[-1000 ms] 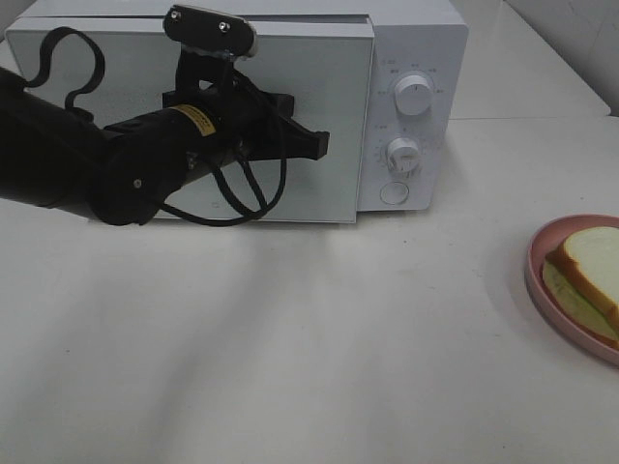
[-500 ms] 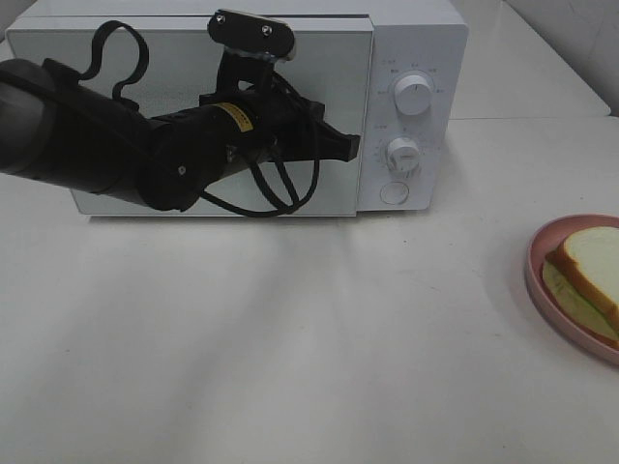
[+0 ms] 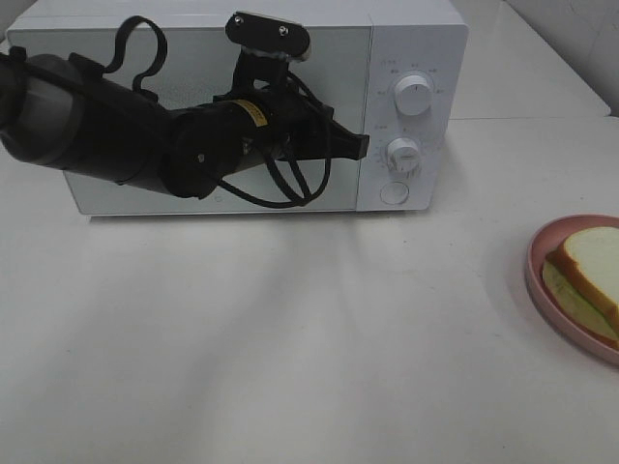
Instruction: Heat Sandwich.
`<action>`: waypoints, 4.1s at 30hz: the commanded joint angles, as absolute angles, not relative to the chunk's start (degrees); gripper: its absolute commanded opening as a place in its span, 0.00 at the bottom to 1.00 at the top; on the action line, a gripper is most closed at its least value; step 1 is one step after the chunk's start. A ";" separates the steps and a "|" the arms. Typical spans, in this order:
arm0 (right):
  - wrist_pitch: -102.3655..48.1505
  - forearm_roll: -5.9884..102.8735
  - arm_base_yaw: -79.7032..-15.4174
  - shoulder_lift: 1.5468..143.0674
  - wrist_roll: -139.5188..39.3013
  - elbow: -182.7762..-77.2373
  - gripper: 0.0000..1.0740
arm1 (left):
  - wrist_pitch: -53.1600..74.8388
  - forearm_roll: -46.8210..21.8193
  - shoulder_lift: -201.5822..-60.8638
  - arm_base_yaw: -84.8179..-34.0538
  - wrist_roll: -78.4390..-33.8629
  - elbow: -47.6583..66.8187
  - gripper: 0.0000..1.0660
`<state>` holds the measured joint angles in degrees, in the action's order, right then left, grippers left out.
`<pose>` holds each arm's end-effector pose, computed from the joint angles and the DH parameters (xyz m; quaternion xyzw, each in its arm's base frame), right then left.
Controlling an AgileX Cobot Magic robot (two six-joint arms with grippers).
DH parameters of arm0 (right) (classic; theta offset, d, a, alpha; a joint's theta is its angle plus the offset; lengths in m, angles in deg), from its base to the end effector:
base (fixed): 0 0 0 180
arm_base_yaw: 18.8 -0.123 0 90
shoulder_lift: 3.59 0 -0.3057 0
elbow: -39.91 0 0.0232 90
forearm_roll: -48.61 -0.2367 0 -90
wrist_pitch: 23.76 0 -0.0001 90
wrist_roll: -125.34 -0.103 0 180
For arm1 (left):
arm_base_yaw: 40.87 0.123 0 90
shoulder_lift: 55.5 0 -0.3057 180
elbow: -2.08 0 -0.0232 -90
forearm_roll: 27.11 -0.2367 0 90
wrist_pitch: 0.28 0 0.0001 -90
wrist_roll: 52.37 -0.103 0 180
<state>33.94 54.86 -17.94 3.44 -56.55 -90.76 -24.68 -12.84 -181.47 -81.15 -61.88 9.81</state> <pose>-0.0256 -0.0091 0.2692 0.0207 0.8375 -0.0496 0.5439 0.3600 -0.2913 0.1886 0.2301 0.7854 -0.1751 0.5473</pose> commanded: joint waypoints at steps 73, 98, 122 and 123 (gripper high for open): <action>33.25 55.09 -17.59 1.95 -56.61 -90.87 0.71 | 39.66 -12.50 -149.21 -74.45 -60.33 26.37 0.94; 33.25 55.09 -17.59 1.95 -56.61 -90.87 0.71 | 63.09 -15.71 -133.69 -38.01 -59.93 27.97 0.94; 33.25 55.09 -17.59 1.95 -56.61 -90.87 0.71 | 63.78 -21.38 -94.67 -37.38 -55.98 46.25 0.94; 33.25 55.09 -17.59 1.95 -56.61 -90.87 0.71 | 63.78 -21.38 -94.67 -37.38 -55.98 46.25 0.94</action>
<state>33.94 54.86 -17.94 3.44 -56.55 -90.76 63.55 -20.24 -97.99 -37.43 -57.76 45.39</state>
